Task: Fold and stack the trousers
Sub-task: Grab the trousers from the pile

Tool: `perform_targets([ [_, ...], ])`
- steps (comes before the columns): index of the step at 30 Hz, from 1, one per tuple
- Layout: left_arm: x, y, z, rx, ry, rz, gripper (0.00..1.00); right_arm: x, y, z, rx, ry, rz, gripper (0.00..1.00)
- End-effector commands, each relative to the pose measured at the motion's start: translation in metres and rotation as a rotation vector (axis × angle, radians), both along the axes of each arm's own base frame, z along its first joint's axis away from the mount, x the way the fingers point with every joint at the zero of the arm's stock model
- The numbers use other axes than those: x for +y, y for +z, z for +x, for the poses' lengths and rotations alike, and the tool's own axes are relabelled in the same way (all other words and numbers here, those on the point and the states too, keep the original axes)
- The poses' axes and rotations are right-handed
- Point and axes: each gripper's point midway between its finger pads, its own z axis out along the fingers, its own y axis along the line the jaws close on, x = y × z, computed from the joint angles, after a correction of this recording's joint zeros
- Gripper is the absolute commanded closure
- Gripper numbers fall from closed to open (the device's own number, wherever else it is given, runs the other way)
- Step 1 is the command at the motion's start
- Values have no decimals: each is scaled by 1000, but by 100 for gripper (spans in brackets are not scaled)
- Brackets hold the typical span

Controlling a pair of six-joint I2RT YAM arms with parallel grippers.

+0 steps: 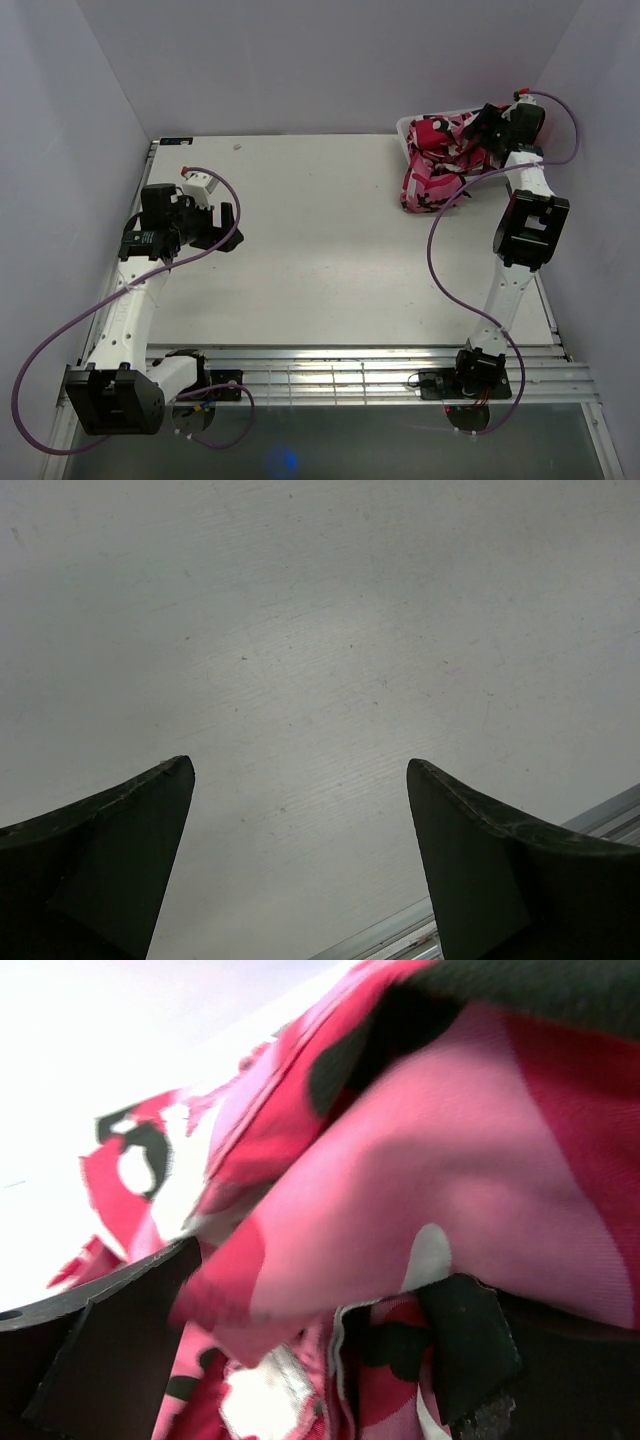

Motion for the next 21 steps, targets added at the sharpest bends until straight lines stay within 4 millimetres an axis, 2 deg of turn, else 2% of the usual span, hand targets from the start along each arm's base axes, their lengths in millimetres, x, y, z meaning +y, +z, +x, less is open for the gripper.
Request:
perform_targets([
  [1,-6,8,-1,-34,-36,-22,2,31,54,12,-190,128,52,10],
  [2,-7,7,-3,-31,-41,-23,2,36,47,6,-171,142,85,10],
  [3,-7,7,-4,-35,-46,-22,2,38,54,3,-194,148,104,10],
  [4,-8,7,-5,-32,-51,-24,2,40,73,-5,-230,151,127,10],
  [5,-8,5,-6,-29,-51,-26,2,44,55,-17,-194,144,201,10],
  [7,-7,3,-5,-21,-36,-30,2,48,79,-23,-272,150,214,10],
  [8,-8,2,-5,-19,-37,-31,2,50,80,-24,-269,144,238,10],
  [9,-8,2,-5,-21,-37,-31,2,49,83,-23,-271,132,248,10],
  [10,-8,3,-4,-26,-33,-34,2,49,77,-22,-243,111,268,10],
  [15,-10,3,-5,-28,-48,-41,2,37,74,-11,-246,6,289,10],
  [21,-8,-2,-5,-23,-39,-34,2,23,51,7,-213,-129,243,10],
])
